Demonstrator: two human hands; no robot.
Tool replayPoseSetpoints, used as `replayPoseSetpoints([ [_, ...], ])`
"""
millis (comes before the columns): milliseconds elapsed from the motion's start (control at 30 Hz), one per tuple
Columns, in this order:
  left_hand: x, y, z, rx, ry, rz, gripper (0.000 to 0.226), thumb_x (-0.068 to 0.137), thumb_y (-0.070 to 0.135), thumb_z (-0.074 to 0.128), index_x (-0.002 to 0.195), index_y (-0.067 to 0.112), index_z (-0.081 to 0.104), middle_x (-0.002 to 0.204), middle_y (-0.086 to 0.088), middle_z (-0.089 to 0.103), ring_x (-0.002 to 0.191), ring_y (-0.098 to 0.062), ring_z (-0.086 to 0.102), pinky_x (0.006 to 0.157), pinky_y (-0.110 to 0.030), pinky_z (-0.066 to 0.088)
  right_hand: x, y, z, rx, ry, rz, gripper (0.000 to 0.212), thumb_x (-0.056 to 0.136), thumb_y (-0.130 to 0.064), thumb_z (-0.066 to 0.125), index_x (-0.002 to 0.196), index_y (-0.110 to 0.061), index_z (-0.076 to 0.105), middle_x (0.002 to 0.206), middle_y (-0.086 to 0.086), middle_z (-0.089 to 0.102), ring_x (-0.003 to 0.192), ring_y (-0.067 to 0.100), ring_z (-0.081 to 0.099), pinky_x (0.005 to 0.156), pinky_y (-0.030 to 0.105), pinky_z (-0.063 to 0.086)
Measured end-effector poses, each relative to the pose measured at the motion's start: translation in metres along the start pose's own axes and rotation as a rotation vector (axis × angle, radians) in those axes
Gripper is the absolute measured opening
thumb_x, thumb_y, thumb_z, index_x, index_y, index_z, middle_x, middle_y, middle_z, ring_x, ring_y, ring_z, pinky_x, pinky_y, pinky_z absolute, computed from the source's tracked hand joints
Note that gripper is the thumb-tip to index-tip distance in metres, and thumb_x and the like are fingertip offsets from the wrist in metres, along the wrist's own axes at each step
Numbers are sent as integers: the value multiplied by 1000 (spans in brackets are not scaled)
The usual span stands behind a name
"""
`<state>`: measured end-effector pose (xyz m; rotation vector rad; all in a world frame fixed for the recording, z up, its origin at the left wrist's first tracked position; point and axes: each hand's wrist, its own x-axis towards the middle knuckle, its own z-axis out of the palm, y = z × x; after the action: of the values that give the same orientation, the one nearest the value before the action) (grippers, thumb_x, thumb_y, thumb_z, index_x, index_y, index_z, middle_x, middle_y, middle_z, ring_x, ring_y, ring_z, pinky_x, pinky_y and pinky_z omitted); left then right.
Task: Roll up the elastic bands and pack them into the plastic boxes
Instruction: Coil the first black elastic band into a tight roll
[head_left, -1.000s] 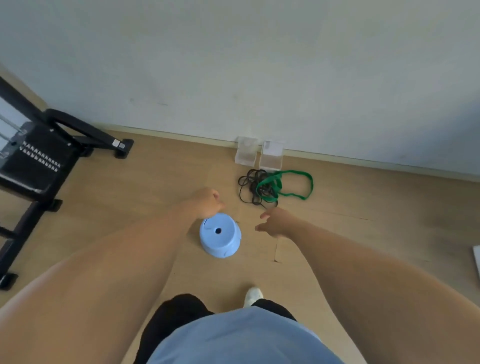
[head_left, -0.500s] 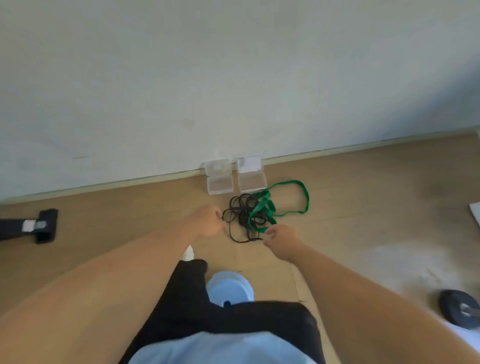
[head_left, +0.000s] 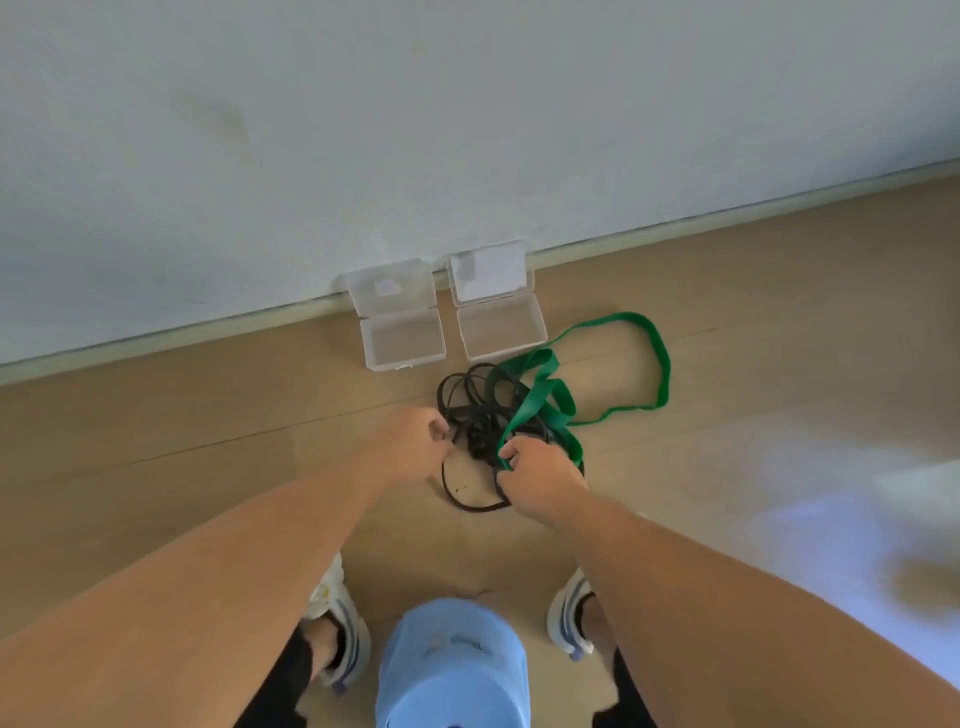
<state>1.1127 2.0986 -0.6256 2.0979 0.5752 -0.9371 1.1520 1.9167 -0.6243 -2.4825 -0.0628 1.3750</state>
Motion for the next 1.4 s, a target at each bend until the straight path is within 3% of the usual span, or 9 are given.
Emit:
replayPoseSetpoints([
  [133,90,-54,54,45,-36,-110,32,97,28,65,127,21,59,125,-2,64,109,-19,60,86,-29,47,105,23,51,-66,-7,-51,41,95,-17,60,133,-30,57,132,-1,62,116,21,62,94,34,53],
  [300,185,-92,102,-2,84,-136,63,92,20,70,149,18,42,140,-6,58,125,-26,58,96,-35,49,209,26,87,5,206,-185,53,93,-10,64,141,-28,51,142,-2,50,127,22,54,103,39,52],
  [467,251,-111,123,23,137,-90,48,86,20,73,128,25,50,115,-2,61,101,-24,64,91,-40,57,265,43,124,-351,223,-261,74,88,-14,69,152,-24,36,152,4,34,137,30,37,106,44,47],
  [567,262,-113,122,143,92,-29,43,84,21,70,123,17,53,101,-2,64,93,-22,64,89,-43,57,270,50,135,-480,304,-282,53,90,-11,67,140,-18,50,134,8,47,124,30,48,99,43,50],
  [733,233,-88,99,274,91,58,52,94,18,67,143,15,49,130,-10,62,111,-23,62,87,-31,50,243,39,110,-366,308,-300,32,92,-10,62,120,-23,69,112,4,61,103,30,64,87,46,57],
  [867,176,-50,57,445,15,188,29,92,29,73,118,19,68,108,0,64,99,-21,58,82,-30,43,196,42,51,-333,307,-330,21,78,-19,77,99,-25,77,95,2,73,94,27,70,84,38,58],
  [1133,19,46,-16,557,236,380,15,91,36,73,95,24,64,97,6,62,99,-21,60,82,-32,46,39,17,-68,-590,345,-480,42,73,-43,85,109,-23,78,108,-2,77,103,20,69,94,34,54],
  [1300,-60,98,-24,577,270,570,15,94,28,71,105,19,66,105,1,67,84,-15,60,76,-31,48,-42,-3,-102,-676,461,-532,100,65,-59,87,148,-25,43,146,-2,54,133,22,50,110,35,40],
  [1400,-85,115,-35,484,256,695,7,92,19,69,97,16,66,100,-7,73,85,-14,66,81,-31,54,-52,-10,-97,-485,369,-654,87,71,-52,87,144,-22,49,140,-7,55,126,16,52,107,27,40],
])
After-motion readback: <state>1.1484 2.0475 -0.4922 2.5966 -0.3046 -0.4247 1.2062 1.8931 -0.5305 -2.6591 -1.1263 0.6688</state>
